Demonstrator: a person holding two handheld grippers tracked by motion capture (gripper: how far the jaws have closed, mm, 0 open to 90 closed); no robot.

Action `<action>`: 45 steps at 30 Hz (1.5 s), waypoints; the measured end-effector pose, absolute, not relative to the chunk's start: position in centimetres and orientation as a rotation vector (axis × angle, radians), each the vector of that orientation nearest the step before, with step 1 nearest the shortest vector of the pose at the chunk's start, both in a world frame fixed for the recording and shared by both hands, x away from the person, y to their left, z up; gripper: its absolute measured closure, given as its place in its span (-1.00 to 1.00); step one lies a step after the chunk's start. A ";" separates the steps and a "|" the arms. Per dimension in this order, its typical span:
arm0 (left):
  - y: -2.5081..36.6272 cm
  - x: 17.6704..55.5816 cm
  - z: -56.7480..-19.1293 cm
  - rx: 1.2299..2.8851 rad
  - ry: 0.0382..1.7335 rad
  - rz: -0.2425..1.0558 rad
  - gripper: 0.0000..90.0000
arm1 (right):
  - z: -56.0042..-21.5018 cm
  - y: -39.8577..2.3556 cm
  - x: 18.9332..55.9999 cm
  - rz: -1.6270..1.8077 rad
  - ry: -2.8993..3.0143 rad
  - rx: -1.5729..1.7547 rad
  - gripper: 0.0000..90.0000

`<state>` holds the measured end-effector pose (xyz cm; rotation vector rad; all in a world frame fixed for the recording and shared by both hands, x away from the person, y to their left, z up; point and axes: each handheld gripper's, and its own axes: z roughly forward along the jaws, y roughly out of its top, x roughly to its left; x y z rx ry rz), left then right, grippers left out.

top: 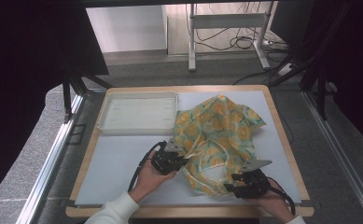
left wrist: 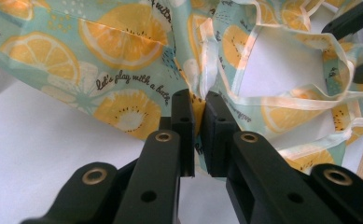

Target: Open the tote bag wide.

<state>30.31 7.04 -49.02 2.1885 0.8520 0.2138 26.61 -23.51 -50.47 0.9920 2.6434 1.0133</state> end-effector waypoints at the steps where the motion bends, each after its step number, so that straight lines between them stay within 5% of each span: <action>1: 7.1 30.3 -49.0 2.189 0.851 0.214 0.88 | -50.6 -23.5 26.7 1.011 2.649 0.992 0.21; 6: 7.1 30.3 -49.0 2.188 0.855 0.213 0.89 | -50.6 -23.6 26.8 0.999 2.659 1.000 0.61; 14: 7.2 30.3 -49.0 2.189 0.853 0.210 0.89 | -50.5 -24.1 27.1 1.034 2.652 1.030 0.88; 45: 10.8 28.8 -49.1 2.144 0.901 0.213 0.90 | -46.1 -27.0 32.1 1.232 2.349 1.130 0.95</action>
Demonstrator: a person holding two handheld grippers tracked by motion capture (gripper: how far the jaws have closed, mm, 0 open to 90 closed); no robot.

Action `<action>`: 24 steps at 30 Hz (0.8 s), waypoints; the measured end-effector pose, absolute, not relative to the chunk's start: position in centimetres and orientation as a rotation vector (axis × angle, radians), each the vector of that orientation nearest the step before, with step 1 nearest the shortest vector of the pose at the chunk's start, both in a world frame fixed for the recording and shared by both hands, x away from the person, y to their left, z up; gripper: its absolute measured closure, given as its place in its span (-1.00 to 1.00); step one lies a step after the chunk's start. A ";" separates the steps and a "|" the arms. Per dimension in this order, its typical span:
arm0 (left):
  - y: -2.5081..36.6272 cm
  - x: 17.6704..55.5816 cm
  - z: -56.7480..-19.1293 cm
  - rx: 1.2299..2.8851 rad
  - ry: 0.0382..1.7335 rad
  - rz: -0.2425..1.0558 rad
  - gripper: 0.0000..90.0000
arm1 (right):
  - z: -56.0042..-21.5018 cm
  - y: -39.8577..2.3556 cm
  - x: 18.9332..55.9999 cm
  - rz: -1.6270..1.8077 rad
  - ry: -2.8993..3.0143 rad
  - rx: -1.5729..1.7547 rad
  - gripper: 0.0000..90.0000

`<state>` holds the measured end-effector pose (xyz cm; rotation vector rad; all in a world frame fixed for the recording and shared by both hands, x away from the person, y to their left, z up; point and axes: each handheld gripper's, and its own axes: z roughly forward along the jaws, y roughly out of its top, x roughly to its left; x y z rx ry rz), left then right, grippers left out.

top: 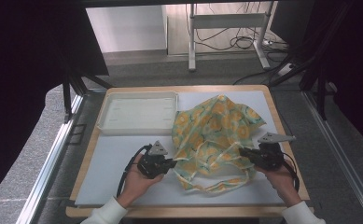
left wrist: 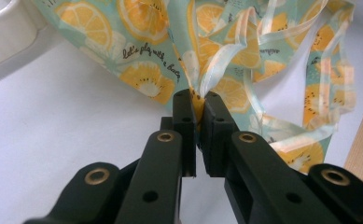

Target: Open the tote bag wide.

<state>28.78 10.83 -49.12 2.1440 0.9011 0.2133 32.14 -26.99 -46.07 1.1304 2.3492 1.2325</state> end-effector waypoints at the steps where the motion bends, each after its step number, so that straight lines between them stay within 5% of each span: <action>1: 10.9 28.8 -49.1 2.142 0.902 0.213 0.91 | -45.8 -26.9 32.2 1.238 2.344 1.127 0.95; 24: 10.6 28.8 -48.1 2.104 0.865 0.214 0.93 | -40.4 -25.8 34.7 1.270 2.262 1.011 0.95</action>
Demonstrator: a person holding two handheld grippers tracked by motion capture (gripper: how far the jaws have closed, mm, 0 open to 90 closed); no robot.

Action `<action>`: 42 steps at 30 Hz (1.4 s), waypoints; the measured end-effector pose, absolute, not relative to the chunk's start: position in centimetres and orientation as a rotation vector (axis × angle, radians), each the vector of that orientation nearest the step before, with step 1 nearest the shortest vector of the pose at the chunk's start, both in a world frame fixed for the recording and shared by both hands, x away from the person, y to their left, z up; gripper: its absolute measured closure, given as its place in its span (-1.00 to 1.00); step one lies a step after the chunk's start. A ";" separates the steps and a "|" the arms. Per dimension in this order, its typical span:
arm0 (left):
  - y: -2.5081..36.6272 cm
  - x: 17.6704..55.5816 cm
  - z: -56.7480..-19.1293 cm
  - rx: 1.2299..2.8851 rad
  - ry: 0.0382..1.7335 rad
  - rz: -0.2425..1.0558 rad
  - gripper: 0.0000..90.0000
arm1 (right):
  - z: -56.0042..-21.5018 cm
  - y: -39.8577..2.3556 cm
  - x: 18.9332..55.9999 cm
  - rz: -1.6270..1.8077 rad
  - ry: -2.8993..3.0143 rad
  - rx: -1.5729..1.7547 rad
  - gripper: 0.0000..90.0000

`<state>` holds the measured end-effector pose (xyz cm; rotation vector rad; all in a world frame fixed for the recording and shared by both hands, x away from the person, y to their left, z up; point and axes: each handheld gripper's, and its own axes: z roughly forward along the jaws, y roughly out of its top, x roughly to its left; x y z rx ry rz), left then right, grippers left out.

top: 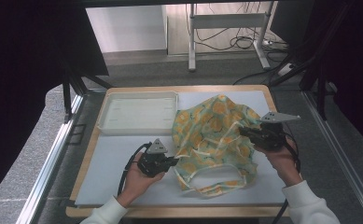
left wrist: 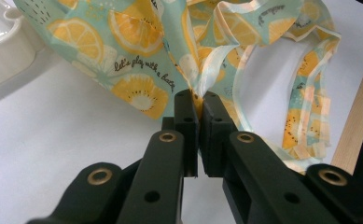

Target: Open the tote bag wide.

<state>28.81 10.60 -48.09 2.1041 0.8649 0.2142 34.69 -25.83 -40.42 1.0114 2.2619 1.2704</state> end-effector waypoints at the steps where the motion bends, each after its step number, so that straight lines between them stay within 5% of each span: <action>1: 10.6 28.8 -48.1 2.103 0.866 0.213 0.94 | -40.4 -25.7 34.9 1.268 2.266 1.007 0.95; 42: 10.7 32.7 -42.2 1.947 0.820 0.239 0.97 | -34.7 -25.2 41.2 1.191 2.130 1.030 0.95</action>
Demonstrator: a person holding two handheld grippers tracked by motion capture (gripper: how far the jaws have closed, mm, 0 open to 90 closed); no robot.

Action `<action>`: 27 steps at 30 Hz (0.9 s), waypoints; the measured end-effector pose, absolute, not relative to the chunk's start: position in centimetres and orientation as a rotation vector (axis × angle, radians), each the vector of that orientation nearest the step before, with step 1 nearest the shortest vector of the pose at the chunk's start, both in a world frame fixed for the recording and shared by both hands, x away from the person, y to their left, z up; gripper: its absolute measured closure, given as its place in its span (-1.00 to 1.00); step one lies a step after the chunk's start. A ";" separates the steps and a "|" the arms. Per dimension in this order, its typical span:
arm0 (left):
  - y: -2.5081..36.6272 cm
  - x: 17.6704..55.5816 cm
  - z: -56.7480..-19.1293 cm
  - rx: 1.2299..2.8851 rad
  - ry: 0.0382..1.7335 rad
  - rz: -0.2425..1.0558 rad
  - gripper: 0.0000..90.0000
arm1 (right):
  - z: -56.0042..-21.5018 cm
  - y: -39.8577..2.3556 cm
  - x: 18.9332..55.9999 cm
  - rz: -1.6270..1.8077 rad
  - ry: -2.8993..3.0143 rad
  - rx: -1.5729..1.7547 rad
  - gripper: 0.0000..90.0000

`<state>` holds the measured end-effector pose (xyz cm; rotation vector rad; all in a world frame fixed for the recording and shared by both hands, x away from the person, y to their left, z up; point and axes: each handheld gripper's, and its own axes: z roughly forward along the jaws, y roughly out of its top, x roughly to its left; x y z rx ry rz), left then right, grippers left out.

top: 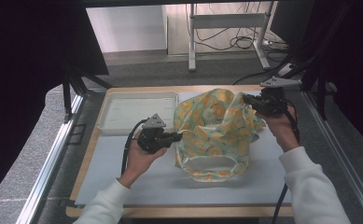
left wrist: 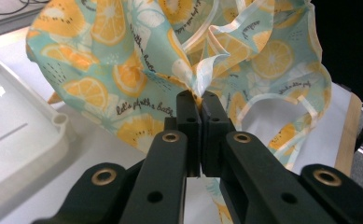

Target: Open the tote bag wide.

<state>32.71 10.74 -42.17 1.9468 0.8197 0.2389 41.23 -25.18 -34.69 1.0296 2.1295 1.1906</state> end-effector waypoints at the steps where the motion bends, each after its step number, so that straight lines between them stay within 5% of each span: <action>1: 10.8 32.9 -42.1 1.943 0.819 0.237 0.97 | -34.6 -25.2 41.4 1.194 2.127 1.034 0.95; 27: 11.8 35.2 -39.3 1.894 0.842 0.295 0.97 | -32.4 -26.0 46.2 1.108 1.992 1.131 0.95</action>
